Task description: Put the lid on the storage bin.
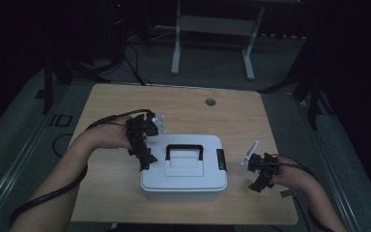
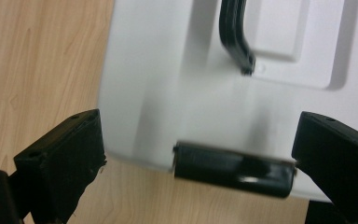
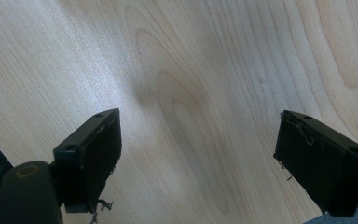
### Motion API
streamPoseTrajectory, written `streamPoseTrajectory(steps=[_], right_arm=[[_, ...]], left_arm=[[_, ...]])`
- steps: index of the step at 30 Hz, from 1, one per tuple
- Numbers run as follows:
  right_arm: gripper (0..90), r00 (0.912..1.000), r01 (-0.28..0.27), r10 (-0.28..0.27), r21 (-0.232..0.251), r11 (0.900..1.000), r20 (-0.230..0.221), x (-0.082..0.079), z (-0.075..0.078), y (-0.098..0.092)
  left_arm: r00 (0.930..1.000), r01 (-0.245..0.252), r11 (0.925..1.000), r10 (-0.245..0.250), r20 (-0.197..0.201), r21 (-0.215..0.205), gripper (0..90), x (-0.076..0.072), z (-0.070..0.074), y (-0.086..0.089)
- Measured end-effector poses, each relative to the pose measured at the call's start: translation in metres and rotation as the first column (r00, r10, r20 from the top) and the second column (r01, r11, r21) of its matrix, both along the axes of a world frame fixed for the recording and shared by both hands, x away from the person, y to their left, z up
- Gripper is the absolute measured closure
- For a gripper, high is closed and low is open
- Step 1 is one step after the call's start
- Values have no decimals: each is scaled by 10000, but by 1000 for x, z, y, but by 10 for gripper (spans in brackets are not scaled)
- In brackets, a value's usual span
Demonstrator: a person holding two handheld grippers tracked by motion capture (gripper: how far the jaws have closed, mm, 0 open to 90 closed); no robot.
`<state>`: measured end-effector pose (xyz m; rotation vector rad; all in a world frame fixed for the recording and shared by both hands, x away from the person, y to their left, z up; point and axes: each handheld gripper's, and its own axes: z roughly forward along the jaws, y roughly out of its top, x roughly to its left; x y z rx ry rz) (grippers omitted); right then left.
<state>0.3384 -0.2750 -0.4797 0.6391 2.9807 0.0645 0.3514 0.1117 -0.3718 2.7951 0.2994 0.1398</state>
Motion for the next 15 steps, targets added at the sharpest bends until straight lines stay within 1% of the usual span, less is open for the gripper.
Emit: streamPoseTrajectory(steps=[2, 4, 7, 8, 10, 11, 12, 13, 15], right_arm=[[142, 10000, 29, -29, 28, 10000, 33, 0, 0, 0], [142, 9999, 89, -89, 67, 9999, 46, 0, 1, -1], [142, 9999, 135, -136, 45, 9999, 76, 0, 1, -2], [142, 9999, 138, -138, 65, 9999, 80, 0, 1, -2], [142, 9999, 152, -153, 106, 9998, 80, 0, 2, -2], [142, 9998, 144, -146, 110, 9998, 128, -1, 2, -3], [142, 9998, 144, -146, 110, 9998, 128, -1, 2, -3], [142, 9998, 159, -161, 163, 9997, 117, -2, 2, -3], [142, 9998, 153, -156, 174, 9997, 149, -2, 3, -3]], left_arm=[[10000, 14, 10000, -14, 29, -4, 21, -1, 0, 2], [9999, -107, 9999, 106, -38, -110, 21, -5, -2, 13], [9998, -199, 9997, 199, -5, -147, 21, -8, -5, 23], [9997, -242, 9994, 243, 55, -240, 21, -10, -6, 28], [9997, -235, 9993, 236, 42, -280, 21, -11, -6, 31], [9995, -302, 9987, 304, 53, -411, 21, -14, -8, 39], [9995, -302, 9987, 304, 53, -411, 21, -14, -8, 39], [9990, -418, 9977, 425, 134, -536, 21, -18, -9, 47], [9989, -454, 9973, 461, 104, -585, 21, -21, -11, 55]])
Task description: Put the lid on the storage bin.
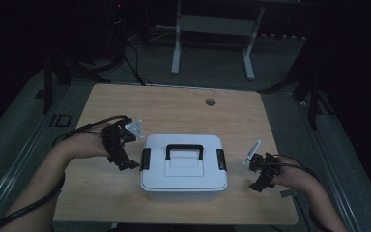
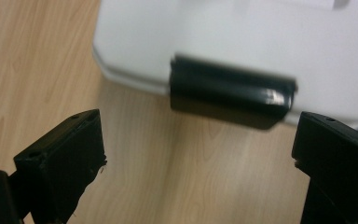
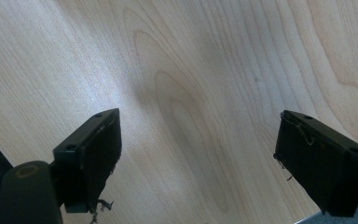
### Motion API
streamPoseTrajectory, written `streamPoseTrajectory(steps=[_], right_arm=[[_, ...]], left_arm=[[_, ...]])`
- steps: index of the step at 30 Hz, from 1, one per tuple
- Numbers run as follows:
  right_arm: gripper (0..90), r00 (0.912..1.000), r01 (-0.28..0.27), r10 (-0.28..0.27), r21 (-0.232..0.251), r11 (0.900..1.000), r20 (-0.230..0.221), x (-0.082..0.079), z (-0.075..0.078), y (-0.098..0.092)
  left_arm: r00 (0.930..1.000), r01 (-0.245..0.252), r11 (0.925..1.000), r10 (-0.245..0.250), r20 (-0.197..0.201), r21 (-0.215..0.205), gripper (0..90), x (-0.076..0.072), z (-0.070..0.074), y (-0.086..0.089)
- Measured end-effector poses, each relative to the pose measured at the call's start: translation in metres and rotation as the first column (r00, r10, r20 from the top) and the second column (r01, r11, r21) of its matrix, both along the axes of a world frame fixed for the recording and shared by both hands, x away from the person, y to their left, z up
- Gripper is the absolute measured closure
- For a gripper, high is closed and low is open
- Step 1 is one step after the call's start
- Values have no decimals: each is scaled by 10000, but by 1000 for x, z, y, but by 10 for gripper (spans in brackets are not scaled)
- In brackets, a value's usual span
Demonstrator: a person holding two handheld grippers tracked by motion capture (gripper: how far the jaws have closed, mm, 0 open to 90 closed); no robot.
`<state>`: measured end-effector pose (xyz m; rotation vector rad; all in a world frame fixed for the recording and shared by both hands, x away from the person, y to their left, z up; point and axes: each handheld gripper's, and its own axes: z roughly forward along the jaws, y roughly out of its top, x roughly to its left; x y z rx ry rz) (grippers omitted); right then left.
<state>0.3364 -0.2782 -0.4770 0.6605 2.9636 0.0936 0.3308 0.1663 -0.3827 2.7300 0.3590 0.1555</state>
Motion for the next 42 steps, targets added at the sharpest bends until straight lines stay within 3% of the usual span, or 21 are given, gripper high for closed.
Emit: streamPoseTrajectory(steps=[7, 12, 21, 27, 32, 38, 39, 42], right_arm=[[141, 10000, -2, 2, 89, 10000, 74, -2, 1, -1], [141, 10000, 17, -18, 110, 9999, 93, -2, 1, -3], [142, 9999, 19, -20, 76, 10000, 163, -5, 2, -5], [141, 9996, 78, -84, 243, 9997, 260, -6, 3, -8], [141, 9996, 66, -70, 158, 9999, 268, -8, 1, -9], [141, 9992, 111, -123, 319, 9994, 368, -9, 0, -10], [141, 9992, 116, -129, 347, 9993, 370, -9, -1, -10], [141, 9989, 165, -184, 449, 9989, 437, -10, -2, -12]], left_arm=[[9995, -322, 9990, 324, 48, -320, 21, -11, -5, 27], [9984, -564, 9979, 563, -30, -327, 21, -17, -12, 43], [9917, -1248, 9915, 1236, -345, -376, 21, -32, -42, 78], [9865, -1590, 9833, 1547, -540, -888, 21, -42, -61, 94], [9832, -1705, 9838, 1660, -763, -558, 21, -49, -80, 102], [9786, -1983, 9751, 1914, -752, -997, 21, -54, -93, 107], [9764, -2116, 9682, 2035, -717, -1333, 21, -56, -97, 110], [9736, -2261, 9611, 2175, -699, -1585, 21, -58, -103, 114]])
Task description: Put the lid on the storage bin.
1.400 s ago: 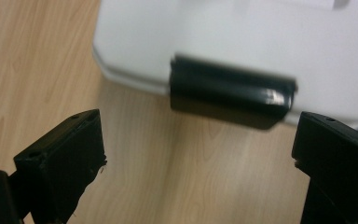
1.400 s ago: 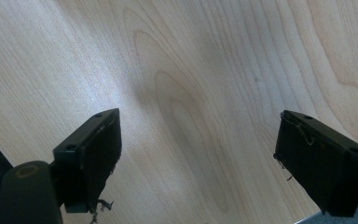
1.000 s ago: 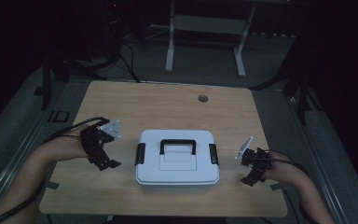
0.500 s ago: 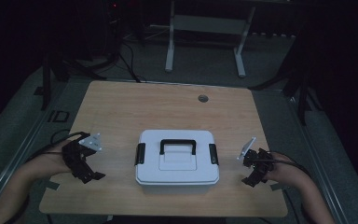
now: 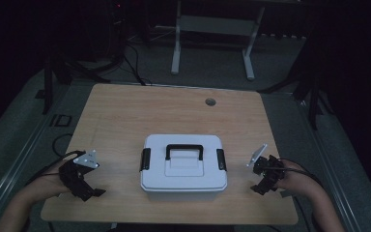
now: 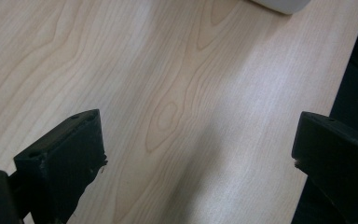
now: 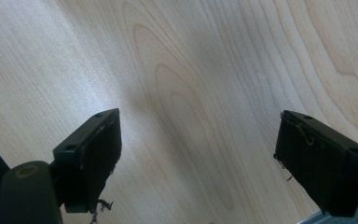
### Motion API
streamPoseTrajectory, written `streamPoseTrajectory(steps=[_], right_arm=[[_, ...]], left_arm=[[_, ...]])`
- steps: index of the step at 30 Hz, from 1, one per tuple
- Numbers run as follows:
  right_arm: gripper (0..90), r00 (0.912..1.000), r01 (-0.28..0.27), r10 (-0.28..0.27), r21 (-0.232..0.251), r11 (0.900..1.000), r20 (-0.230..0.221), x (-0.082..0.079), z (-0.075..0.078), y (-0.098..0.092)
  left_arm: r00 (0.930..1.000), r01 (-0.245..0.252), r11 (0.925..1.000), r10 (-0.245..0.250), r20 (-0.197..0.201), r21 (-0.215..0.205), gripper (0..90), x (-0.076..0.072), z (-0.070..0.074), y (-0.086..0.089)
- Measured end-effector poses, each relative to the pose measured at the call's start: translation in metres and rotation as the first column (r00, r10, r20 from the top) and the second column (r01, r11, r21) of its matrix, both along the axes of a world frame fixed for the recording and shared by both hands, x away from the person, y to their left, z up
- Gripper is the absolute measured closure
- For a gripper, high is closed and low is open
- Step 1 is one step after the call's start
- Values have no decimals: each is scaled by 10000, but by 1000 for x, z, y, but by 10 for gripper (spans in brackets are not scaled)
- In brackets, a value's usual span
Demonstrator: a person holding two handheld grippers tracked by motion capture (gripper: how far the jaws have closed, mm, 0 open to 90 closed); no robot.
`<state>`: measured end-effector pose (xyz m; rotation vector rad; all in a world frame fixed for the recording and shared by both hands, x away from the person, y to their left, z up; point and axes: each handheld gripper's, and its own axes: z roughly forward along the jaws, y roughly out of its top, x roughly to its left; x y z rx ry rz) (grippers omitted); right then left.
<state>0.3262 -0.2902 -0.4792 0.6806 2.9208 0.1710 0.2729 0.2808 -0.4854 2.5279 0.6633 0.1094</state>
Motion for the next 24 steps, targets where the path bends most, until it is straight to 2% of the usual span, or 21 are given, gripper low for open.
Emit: streamPoseTrajectory(steps=[4, 7, 9, 12, 17, 24], right_arm=[[141, 9999, 100, -101, 116, 9999, 65, -2, -1, -4], [141, 9995, 220, -229, 397, 9990, 214, -4, -2, -10], [141, 9988, 416, -430, 620, 9972, 213, -5, -3, -14], [141, 9979, 583, -603, 760, 9954, 252, -5, -7, -19], [137, 9977, 632, -649, 763, 9951, 205, -6, -10, -20], [137, 9979, 535, -561, 782, 9955, 324, -5, -7, -18]], left_arm=[[9994, -288, 9995, 291, 190, -118, 21, -4, -6, 7], [9973, -584, 9970, 606, 413, -517, 21, -9, -9, 14], [9949, -676, 9960, 717, 716, -582, 21, -13, -12, 17], [9945, -847, 9940, 886, 556, -692, 21, -15, -16, 20], [9956, -879, 9946, 896, 288, -553, 22, -17, -20, 23], [9961, -799, 9944, 823, 318, -684, 22, -17, -21, 22]])
